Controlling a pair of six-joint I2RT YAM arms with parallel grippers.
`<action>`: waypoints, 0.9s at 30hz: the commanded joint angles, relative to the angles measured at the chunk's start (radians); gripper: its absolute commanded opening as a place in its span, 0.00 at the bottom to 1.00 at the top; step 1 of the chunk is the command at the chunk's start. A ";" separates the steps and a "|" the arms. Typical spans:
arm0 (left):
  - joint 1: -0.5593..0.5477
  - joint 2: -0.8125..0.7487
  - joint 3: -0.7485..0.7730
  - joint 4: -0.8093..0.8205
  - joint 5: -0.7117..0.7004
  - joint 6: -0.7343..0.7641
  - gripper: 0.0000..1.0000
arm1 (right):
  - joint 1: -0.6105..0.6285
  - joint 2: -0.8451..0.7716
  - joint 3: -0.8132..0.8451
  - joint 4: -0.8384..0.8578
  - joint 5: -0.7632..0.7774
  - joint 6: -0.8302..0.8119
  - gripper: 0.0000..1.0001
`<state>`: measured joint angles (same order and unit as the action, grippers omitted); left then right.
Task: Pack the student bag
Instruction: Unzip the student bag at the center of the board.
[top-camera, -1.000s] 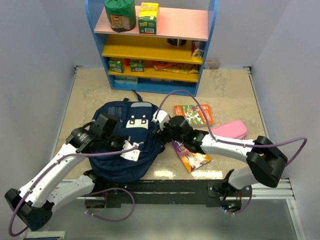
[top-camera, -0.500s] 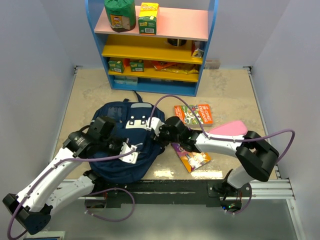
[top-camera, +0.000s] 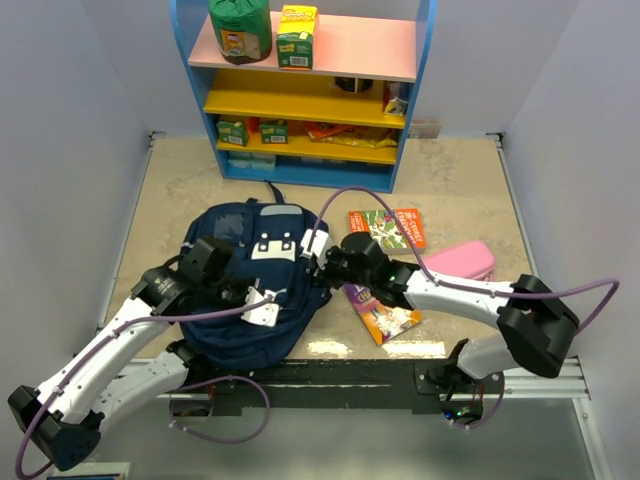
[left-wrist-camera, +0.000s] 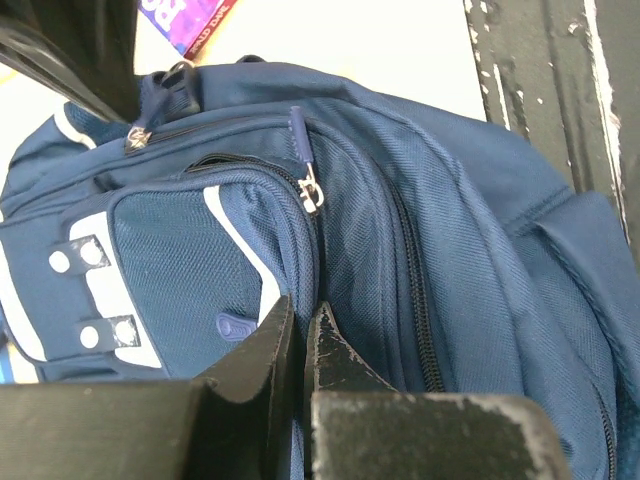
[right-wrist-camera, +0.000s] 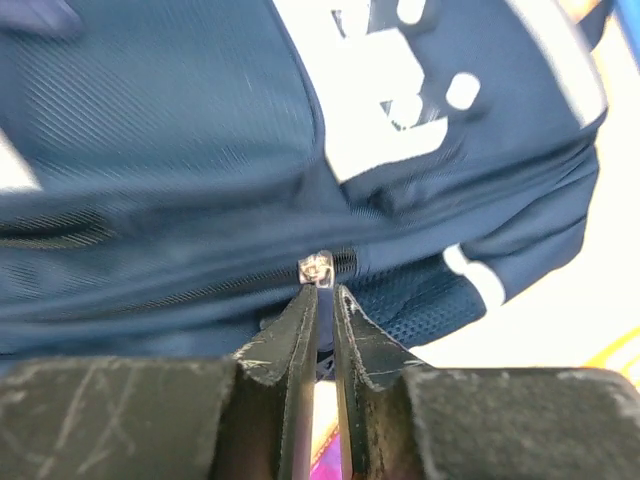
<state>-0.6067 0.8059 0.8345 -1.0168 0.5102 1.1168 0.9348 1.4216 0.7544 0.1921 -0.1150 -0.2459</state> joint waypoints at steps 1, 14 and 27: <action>-0.004 0.016 -0.006 0.165 -0.039 -0.101 0.00 | 0.007 -0.069 -0.001 0.055 -0.020 0.065 0.00; -0.002 0.030 0.067 0.100 -0.010 -0.081 0.00 | 0.019 -0.105 -0.073 0.107 0.193 0.068 0.33; -0.002 -0.010 0.087 0.015 -0.016 -0.046 0.00 | 0.001 0.030 -0.018 0.106 0.003 -0.033 0.51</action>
<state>-0.6102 0.8200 0.8669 -1.0080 0.4854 1.0527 0.9360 1.4422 0.6861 0.2829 -0.0269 -0.2371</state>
